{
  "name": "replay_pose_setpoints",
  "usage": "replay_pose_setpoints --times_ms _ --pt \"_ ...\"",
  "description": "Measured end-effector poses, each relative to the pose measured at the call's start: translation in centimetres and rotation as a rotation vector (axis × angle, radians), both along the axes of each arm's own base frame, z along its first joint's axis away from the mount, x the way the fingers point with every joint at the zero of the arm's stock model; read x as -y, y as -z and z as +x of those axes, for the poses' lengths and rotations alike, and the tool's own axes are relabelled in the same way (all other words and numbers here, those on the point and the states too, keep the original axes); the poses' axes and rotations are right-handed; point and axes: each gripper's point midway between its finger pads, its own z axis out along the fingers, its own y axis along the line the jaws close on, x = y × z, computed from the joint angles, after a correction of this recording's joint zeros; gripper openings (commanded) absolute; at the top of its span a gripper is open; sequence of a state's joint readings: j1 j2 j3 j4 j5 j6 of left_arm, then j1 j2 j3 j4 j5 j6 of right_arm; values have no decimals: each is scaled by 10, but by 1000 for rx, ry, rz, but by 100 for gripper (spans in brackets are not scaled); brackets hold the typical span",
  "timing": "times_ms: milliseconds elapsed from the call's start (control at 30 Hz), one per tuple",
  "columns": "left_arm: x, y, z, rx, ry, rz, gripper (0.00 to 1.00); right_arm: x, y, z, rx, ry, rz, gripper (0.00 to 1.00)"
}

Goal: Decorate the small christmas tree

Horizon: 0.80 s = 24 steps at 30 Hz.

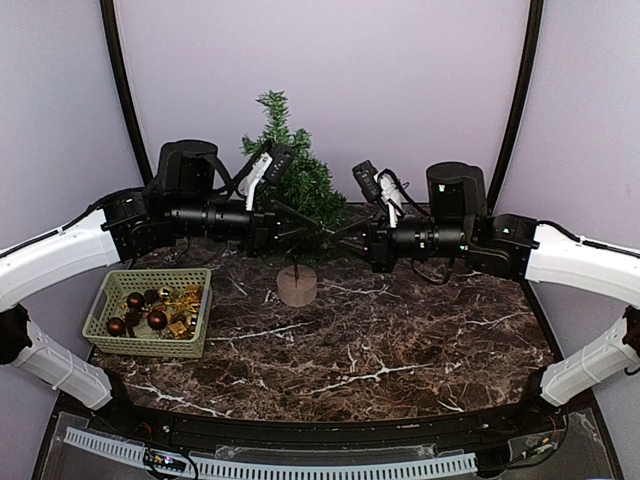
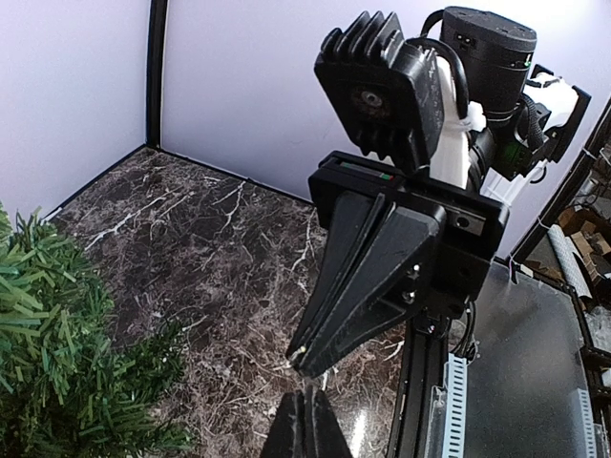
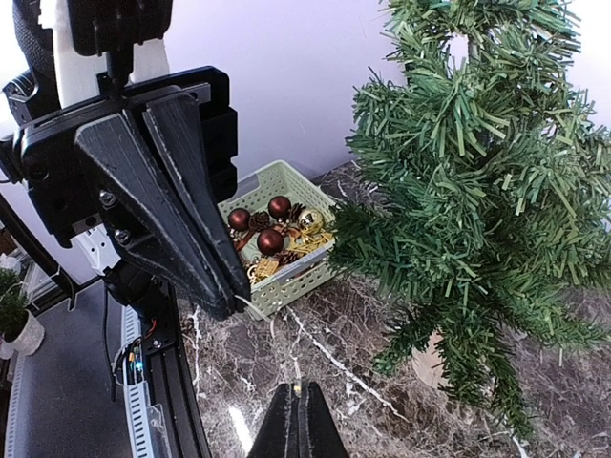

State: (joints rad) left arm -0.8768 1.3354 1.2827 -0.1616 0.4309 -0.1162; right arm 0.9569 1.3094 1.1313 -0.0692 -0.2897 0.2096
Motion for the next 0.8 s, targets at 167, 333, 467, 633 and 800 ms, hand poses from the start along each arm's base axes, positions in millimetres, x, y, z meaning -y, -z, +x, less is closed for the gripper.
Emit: replay_pose_setpoints --times_ms 167,333,467,633,800 --pt "-1 1 0 1 -2 3 0 1 2 2 6 15 -14 0" --pt "-5 -2 0 9 -18 -2 0 3 8 2 1 23 -41 0" --pt "-7 -3 -1 14 -28 -9 0 3 9 -1 -1 19 -47 0" --pt "-9 -5 0 13 -37 -15 0 5 5 -2 3 21 -40 0" --pt "-9 -8 1 17 -49 -27 0 8 0 -5 8 18 -30 0"
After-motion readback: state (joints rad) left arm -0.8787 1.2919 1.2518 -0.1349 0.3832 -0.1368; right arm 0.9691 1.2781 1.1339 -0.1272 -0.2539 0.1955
